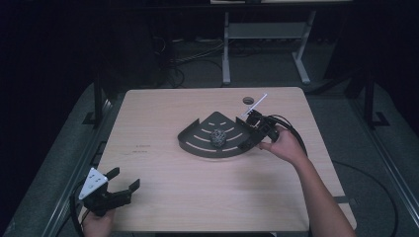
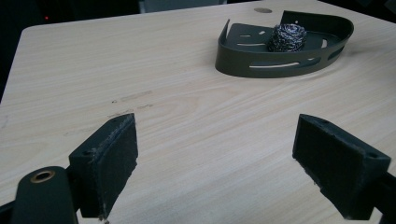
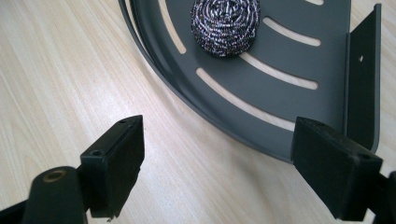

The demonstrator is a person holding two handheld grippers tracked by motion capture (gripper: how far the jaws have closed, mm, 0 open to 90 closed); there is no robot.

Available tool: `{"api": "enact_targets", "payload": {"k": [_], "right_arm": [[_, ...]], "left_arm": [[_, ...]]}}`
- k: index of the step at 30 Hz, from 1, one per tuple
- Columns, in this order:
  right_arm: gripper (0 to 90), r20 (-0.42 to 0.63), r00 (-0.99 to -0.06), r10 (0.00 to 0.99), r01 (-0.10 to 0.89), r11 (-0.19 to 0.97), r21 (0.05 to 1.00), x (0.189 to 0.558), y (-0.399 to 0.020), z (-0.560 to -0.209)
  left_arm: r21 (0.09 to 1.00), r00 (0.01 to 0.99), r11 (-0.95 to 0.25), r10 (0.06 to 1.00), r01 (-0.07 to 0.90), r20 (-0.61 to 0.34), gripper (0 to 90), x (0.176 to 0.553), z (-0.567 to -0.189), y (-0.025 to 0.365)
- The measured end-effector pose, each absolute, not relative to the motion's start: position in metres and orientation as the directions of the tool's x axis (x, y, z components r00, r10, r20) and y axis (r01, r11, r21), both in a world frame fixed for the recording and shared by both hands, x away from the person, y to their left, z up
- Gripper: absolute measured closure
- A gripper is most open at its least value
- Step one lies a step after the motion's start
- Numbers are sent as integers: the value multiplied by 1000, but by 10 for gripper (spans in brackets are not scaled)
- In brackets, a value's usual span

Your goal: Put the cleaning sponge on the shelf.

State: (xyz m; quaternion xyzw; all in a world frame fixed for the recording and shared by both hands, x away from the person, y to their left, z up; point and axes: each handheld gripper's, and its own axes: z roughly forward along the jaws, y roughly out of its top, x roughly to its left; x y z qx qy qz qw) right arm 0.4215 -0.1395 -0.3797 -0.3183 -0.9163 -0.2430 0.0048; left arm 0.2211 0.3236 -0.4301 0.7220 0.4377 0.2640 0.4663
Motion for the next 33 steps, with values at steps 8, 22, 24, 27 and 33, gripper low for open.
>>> {"api": "enact_targets", "payload": {"k": [8, 22, 24, 27, 33], "right_arm": [[172, 169, -790, 589, 595, 670, 444, 414, -152, -385], [167, 166, -788, 593, 597, 670, 441, 400, -168, -390], [168, 161, -789, 593, 594, 670, 446, 397, -171, -390], [168, 166, -784, 598, 600, 663, 448, 393, -176, -393], [170, 166, -779, 604, 605, 656, 451, 386, -186, -398]], "left_arm": [[905, 477, -183, 878, 385, -26, 134, 220, -429, 324], [902, 481, -185, 876, 390, -28, 133, 220, -430, 323], [901, 481, -188, 876, 391, -26, 134, 220, -430, 322], [902, 483, -186, 875, 391, -28, 133, 220, -429, 323], [899, 489, -185, 871, 397, -37, 134, 220, -430, 323]]}}
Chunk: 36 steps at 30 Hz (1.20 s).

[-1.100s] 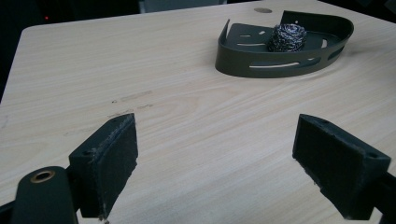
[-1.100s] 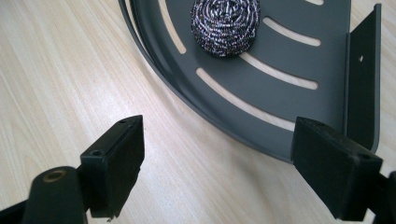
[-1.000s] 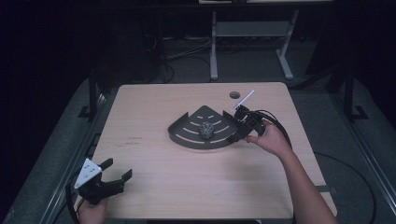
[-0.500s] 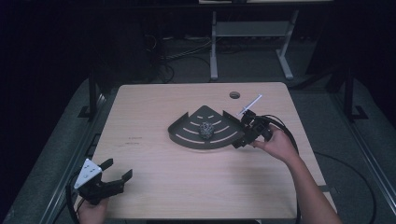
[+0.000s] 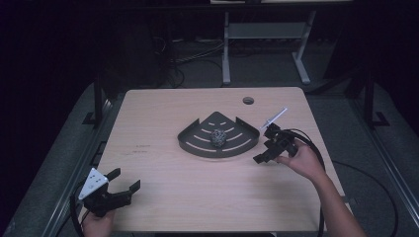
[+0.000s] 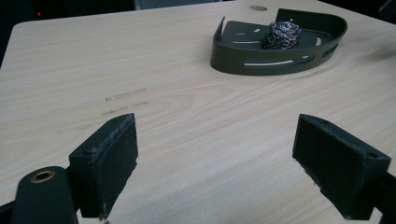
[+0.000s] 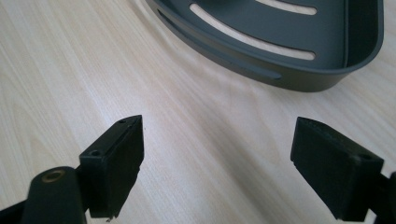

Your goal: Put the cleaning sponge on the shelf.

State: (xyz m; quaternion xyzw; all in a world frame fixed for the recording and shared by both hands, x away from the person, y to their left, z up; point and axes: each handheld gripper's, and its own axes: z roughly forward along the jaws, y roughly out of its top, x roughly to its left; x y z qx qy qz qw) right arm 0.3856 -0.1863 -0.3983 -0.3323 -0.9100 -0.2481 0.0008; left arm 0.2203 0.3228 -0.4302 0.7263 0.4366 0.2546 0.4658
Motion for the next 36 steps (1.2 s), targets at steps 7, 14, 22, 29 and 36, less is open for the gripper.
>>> {"api": "enact_targets", "payload": {"k": [7, 14, 22, 29, 36], "right_arm": [[171, 170, -775, 609, 611, 651, 450, 376, -197, -405], [170, 167, -768, 618, 616, 643, 455, 367, -208, -410], [170, 171, -755, 633, 628, 623, 466, 357, -222, -416], [170, 174, -746, 643, 635, 608, 477, 347, -232, -421], [171, 167, -740, 652, 635, 595, 492, 336, -242, -423]], "left_arm": [[900, 485, -181, 873, 396, -38, 133, 220, -430, 324], [899, 484, -183, 874, 397, -36, 134, 220, -430, 324], [899, 484, -184, 874, 397, -35, 134, 220, -430, 323], [898, 486, -189, 873, 397, -31, 134, 220, -431, 322], [897, 489, -193, 872, 398, -29, 134, 219, -431, 322]]}}
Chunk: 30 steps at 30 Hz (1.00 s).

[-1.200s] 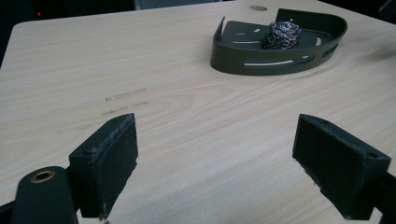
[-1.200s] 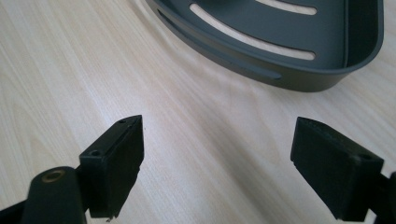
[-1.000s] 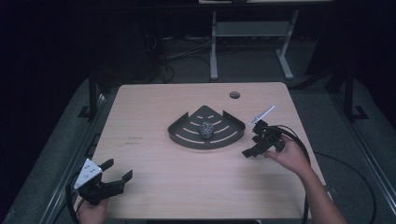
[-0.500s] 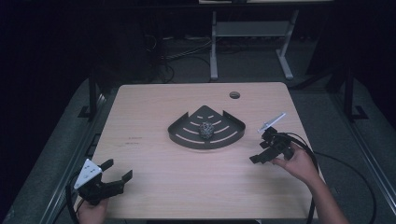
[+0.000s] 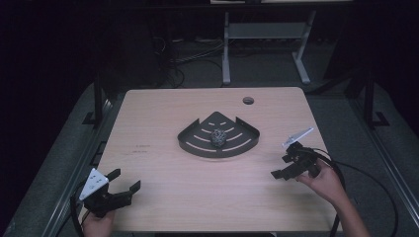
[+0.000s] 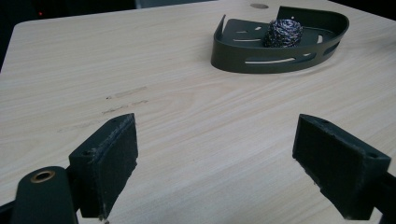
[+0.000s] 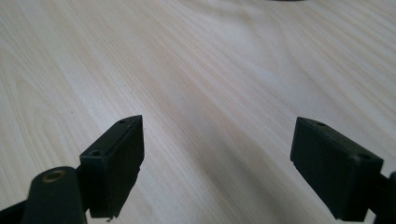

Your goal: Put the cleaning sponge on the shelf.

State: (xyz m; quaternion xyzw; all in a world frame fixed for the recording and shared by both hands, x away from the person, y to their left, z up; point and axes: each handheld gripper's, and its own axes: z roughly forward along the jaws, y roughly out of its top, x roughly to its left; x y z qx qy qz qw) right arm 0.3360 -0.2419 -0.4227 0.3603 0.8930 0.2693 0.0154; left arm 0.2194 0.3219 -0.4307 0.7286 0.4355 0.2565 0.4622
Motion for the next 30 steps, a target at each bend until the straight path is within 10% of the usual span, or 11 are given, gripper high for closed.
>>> {"api": "enact_targets", "payload": {"k": [30], "right_arm": [[170, 168, -702, 692, 656, 536, 532, 286, -283, -445]], "left_arm": [[893, 495, -212, 869, 398, -15, 134, 218, -431, 318]]}}
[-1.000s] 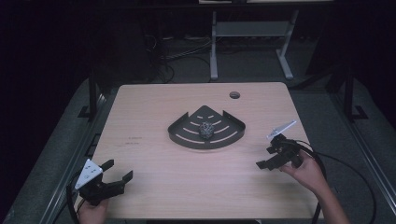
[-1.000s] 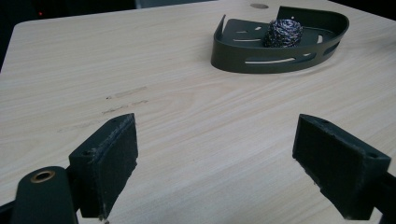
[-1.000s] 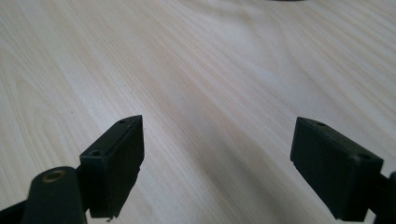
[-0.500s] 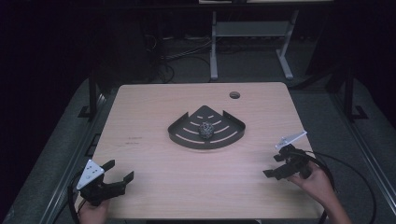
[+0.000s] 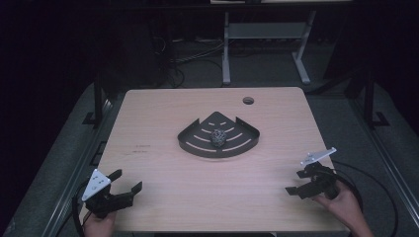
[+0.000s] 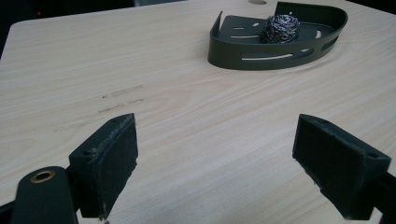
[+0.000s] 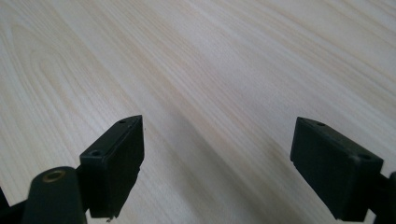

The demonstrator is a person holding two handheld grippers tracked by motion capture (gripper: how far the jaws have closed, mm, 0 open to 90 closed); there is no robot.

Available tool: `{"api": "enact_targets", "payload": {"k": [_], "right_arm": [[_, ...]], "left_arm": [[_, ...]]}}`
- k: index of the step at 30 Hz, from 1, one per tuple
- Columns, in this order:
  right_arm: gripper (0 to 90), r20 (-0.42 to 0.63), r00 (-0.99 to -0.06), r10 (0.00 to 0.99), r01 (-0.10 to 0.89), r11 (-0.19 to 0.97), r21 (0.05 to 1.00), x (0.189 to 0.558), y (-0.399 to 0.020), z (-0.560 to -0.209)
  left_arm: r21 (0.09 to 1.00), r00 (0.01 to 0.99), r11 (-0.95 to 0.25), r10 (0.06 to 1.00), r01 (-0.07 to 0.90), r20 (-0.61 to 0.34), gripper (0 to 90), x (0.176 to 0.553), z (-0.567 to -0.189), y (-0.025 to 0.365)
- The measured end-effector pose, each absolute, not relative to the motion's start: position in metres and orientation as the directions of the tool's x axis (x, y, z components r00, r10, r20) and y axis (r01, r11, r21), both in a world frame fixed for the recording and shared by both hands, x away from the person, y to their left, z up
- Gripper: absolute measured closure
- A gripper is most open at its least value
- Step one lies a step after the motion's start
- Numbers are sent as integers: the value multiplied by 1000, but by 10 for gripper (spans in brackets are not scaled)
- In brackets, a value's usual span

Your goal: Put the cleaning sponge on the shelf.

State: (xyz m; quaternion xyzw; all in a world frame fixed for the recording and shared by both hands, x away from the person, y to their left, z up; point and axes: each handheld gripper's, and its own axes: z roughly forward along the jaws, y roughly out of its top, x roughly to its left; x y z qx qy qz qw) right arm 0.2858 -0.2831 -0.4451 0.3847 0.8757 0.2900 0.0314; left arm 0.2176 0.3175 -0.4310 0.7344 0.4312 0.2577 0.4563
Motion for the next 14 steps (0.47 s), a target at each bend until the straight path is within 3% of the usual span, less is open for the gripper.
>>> {"api": "enact_targets", "payload": {"k": [14], "right_arm": [[170, 134, -712, 689, 633, 547, 548, 268, -284, -442]], "left_arm": [[890, 495, -215, 869, 401, -13, 134, 218, -433, 314]]}}
